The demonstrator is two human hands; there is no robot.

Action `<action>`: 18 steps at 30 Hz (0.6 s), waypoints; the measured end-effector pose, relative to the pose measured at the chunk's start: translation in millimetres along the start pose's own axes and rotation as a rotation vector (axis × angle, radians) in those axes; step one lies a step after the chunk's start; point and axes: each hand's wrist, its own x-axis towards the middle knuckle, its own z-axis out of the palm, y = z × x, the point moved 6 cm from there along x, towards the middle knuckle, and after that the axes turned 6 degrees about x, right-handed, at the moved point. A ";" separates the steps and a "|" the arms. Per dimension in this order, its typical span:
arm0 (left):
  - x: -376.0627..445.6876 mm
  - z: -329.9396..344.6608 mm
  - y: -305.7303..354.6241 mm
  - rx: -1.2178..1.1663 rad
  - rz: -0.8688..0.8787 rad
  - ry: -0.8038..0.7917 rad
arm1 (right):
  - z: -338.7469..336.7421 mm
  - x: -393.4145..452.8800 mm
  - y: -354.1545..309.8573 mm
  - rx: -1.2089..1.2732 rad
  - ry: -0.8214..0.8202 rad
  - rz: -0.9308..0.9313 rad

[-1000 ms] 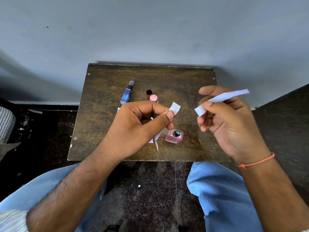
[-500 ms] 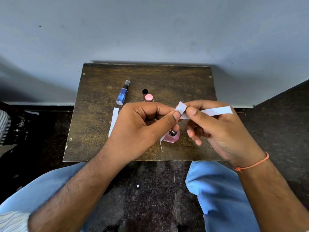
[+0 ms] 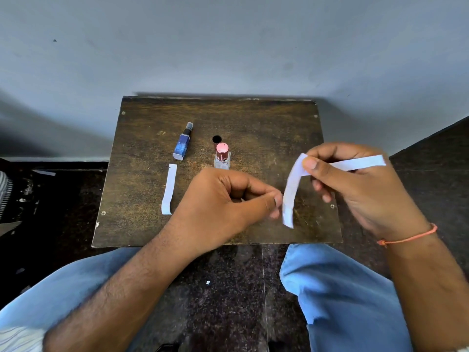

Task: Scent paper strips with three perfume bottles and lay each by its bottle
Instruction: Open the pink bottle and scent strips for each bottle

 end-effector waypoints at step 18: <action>-1.5 -38.6 -17.2 0.296 0.033 0.129 | -64.5 23.2 44.0 -0.847 0.063 0.051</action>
